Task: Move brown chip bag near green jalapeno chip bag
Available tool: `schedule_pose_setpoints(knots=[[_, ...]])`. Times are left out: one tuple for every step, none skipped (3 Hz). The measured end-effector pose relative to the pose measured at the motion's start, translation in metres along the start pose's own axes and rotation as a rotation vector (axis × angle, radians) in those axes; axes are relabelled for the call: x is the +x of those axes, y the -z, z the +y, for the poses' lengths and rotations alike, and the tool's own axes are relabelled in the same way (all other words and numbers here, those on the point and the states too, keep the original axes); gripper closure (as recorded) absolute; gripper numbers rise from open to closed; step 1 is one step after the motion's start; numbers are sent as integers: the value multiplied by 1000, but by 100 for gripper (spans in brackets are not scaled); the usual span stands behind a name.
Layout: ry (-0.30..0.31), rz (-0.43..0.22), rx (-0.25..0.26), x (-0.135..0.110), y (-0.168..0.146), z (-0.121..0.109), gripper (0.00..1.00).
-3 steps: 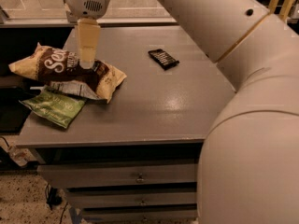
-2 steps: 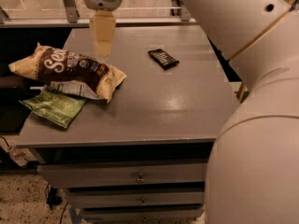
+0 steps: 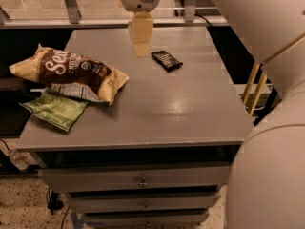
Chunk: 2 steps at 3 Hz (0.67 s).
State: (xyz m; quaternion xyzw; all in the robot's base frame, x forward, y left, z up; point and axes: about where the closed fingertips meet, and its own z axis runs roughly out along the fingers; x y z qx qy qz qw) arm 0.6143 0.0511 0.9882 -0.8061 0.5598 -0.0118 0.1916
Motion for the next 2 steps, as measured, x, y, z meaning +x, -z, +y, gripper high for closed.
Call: schedule_pose_setpoints(knots=[[-53,61,8,39,-6,19,0],[-118,99,2,69,-14,48,0]])
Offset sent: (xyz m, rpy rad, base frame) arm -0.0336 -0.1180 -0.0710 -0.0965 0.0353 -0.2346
